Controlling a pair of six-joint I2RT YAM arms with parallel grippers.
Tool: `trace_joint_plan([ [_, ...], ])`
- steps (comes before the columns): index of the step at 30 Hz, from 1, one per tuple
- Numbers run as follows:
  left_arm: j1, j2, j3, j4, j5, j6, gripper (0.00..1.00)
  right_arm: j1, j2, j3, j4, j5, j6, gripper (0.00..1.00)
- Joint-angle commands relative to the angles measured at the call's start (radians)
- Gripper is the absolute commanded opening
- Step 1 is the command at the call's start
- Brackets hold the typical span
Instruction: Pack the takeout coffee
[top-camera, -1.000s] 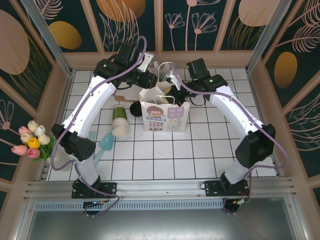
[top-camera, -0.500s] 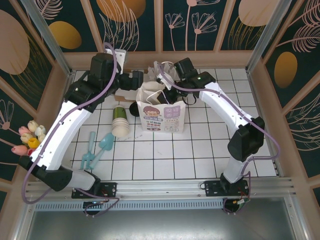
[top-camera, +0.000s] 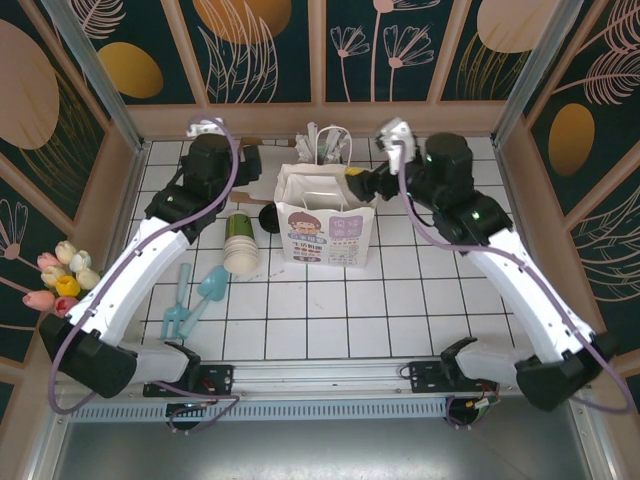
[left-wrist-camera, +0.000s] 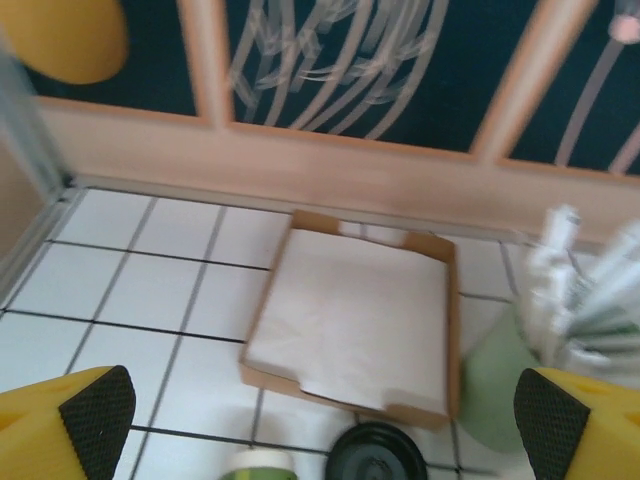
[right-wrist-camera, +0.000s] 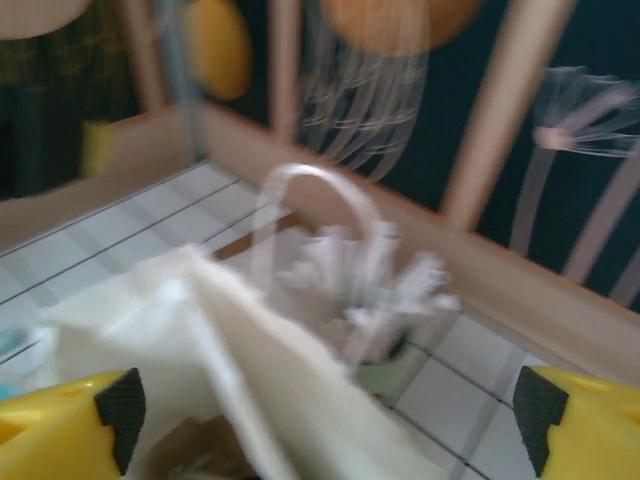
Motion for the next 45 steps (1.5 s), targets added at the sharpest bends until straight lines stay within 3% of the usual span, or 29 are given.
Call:
trace_joint_plan([
  [1,0.067,-0.070,-0.147,0.154,-0.156,-0.047,0.99,-0.083,-0.093,-0.188,0.285,0.315,0.157,0.99],
  [4,0.117,-0.093,-0.354,0.333,-0.249,0.021,0.99,-0.175,-0.161,-0.378,0.406,0.504,0.214,0.99],
  [7,0.126,-0.069,-0.554,0.543,-0.317,0.129,0.98,-0.294,-0.181,-0.536,0.481,0.572,0.291,0.99],
  [10,0.158,-0.006,-0.663,0.657,-0.384,0.157,0.99,-0.413,-0.167,-0.689,0.573,0.538,0.362,0.99],
  [16,0.236,0.137,-0.744,0.797,-0.326,0.207,0.99,-0.547,-0.028,-0.884,0.775,0.350,0.365,0.99],
  [18,0.261,0.159,-0.762,0.853,-0.266,0.219,0.99,-0.564,0.038,-0.926,0.867,0.284,0.337,0.99],
  [23,0.373,0.146,-0.843,1.023,0.025,0.206,0.99,-0.576,0.214,-0.944,1.049,0.163,0.280,0.99],
  [26,0.393,0.103,-0.942,1.231,0.108,0.248,0.99,-0.576,0.266,-0.938,1.143,0.144,0.254,0.99],
  [30,0.424,0.072,-1.002,1.339,0.163,0.274,0.99,-0.585,0.310,-0.928,1.216,0.063,0.262,0.99],
  [33,0.446,0.066,-1.056,1.473,0.279,0.260,0.99,-0.574,0.353,-0.981,1.362,0.003,0.240,0.99],
  [37,0.446,0.139,-1.116,1.666,0.312,0.274,0.99,-0.549,0.391,-1.063,1.538,0.024,0.219,0.99],
  [40,0.446,0.234,-1.192,1.912,0.341,0.281,0.99,-0.548,0.389,-1.054,1.521,0.099,0.242,0.99],
  [44,0.442,0.216,-1.094,1.689,0.261,0.265,0.99,-0.542,0.390,-1.052,1.515,0.107,0.240,0.99],
  [45,0.442,0.213,-1.105,1.709,0.261,0.266,0.99,-0.542,0.388,-1.051,1.511,0.106,0.240,0.99],
])
